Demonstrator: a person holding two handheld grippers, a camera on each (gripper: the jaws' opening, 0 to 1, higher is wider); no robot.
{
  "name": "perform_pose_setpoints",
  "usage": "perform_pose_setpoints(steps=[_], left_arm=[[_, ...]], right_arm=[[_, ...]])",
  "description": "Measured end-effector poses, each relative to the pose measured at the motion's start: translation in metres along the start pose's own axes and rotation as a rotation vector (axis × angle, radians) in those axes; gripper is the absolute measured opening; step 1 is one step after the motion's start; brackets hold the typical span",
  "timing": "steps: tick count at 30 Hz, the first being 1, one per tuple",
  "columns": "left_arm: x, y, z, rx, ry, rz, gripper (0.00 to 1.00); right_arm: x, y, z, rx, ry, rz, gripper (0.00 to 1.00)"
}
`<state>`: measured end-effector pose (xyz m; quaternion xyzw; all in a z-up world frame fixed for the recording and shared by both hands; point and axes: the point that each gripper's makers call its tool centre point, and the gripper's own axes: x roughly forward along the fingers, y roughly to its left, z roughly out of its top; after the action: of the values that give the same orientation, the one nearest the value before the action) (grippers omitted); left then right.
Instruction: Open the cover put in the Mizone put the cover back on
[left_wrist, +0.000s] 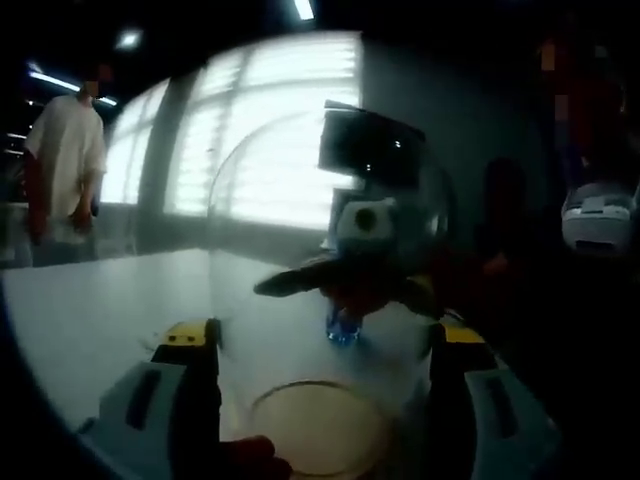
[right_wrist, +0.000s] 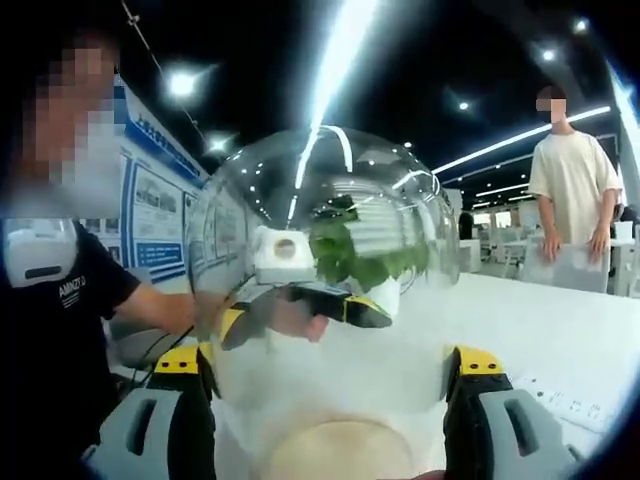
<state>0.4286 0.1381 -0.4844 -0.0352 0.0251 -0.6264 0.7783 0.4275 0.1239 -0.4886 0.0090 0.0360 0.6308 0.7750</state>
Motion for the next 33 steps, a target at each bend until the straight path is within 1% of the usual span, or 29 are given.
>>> perform_pose_setpoints(steps=[2, 8, 16, 21, 29, 33], left_arm=[[0.000, -0.002, 0.003, 0.007, 0.003, 0.001, 0.70], [0.000, -0.003, 0.010, 0.006, -0.004, 0.008, 0.71], [-0.001, -0.013, 0.013, 0.014, 0.020, 0.017, 0.71], [-0.003, -0.019, 0.017, 0.026, 0.014, 0.022, 0.71], [-0.004, -0.027, 0.016, 0.028, 0.018, 0.029, 0.71], [-0.004, -0.030, 0.015, 0.020, 0.017, 0.029, 0.72]], right_arm=[[0.000, 0.001, 0.002, -0.005, 0.003, 0.000, 0.90], [-0.002, 0.004, 0.011, -0.004, -0.015, 0.001, 0.90], [-0.004, 0.011, 0.013, -0.004, -0.024, 0.003, 0.90], [-0.005, 0.016, 0.017, -0.007, -0.035, 0.006, 0.90], [-0.008, 0.023, 0.018, -0.018, -0.033, 0.006, 0.90], [-0.009, 0.026, 0.016, -0.008, -0.033, 0.003, 0.90]])
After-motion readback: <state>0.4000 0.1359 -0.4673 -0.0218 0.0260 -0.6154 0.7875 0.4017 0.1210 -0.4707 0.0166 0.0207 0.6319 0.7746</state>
